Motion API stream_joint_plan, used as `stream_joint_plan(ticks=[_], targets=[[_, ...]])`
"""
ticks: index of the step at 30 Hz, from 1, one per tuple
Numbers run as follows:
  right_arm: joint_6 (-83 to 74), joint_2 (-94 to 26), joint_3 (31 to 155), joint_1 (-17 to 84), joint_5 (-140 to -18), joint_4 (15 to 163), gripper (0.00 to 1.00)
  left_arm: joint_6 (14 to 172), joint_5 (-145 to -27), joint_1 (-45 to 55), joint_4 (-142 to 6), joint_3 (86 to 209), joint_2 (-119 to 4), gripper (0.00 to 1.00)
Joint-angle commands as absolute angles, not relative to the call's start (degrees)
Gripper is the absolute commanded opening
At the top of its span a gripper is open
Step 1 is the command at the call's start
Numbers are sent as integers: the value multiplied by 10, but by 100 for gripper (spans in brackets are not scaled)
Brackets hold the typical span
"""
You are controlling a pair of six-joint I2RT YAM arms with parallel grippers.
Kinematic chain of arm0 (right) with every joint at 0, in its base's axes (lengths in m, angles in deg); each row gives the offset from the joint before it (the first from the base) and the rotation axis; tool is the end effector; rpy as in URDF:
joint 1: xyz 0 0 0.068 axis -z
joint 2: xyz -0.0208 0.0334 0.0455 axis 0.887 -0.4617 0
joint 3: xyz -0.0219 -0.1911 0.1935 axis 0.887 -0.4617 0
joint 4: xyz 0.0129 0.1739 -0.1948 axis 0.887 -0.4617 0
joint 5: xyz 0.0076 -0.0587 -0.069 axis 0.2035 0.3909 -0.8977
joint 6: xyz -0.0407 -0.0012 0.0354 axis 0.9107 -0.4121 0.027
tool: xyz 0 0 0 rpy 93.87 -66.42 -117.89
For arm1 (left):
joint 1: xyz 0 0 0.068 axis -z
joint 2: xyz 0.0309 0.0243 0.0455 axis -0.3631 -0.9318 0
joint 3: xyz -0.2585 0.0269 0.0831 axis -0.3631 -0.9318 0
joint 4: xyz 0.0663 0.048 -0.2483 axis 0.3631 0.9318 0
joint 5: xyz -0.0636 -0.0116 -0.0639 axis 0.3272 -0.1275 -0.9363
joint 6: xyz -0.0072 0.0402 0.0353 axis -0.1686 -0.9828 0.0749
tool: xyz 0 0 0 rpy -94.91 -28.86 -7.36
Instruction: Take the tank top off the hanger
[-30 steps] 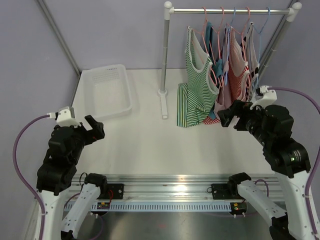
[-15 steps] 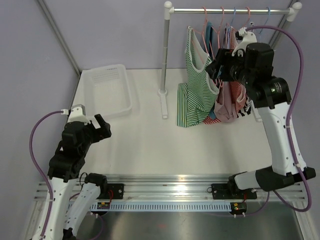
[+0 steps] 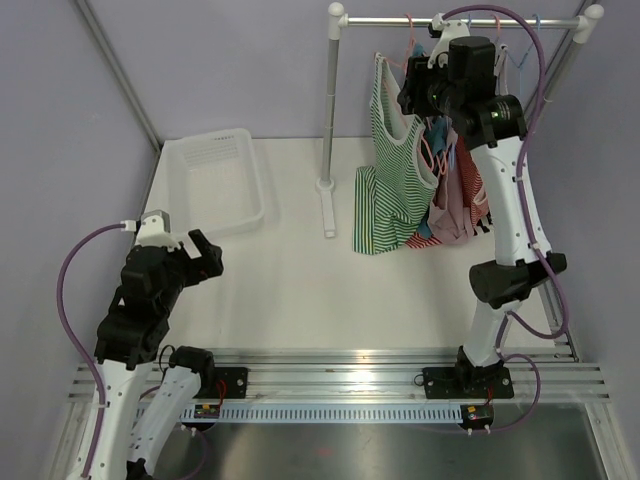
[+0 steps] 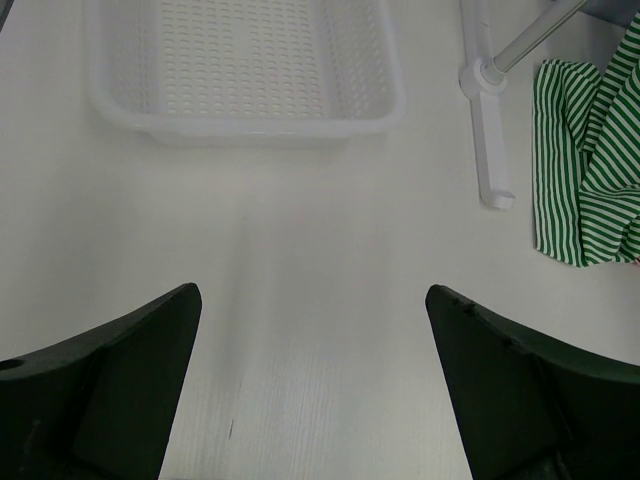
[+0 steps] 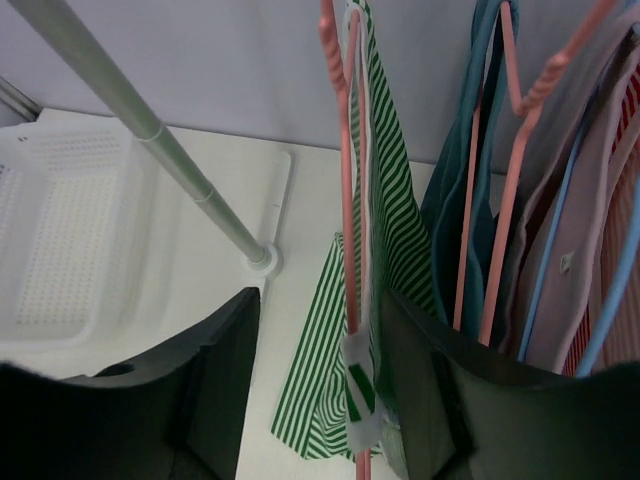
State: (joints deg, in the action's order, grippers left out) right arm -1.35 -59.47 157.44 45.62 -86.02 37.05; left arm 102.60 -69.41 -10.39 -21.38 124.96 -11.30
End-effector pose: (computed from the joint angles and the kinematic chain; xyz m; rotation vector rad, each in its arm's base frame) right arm 0.3539 0.1077 0.5168 -0.2208 1.8948 0.2541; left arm 0.0988 -0.0138 0.3392 -0.2758 1.9795 -0.2194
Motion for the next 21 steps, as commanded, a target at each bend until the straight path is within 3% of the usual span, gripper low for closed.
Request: stream_joint_plan(ticks=[1,3,10,12,16,21], targets=[[20,-630,1627,452,-883,390,56,1023,-708,-103,-245,1243,-102,99],[22,-646,1634,453,-893,413,47,1023,-711,-100,-246,1243,-100,99],[47,-687,1681,453,-913,419,40,1021,-721,-100,-248,1242,-103,99],[43,-687,1677,452,-912,421,33,1021,-722,-100,-249,1242,-100,99],[36,-687,1672,453,-913,420,7,1021,-723,-100,-249,1242,-99,99],[6,-660,1672,452,-913,442,0,1022,-721,-100,-248,1242,-96,99]])
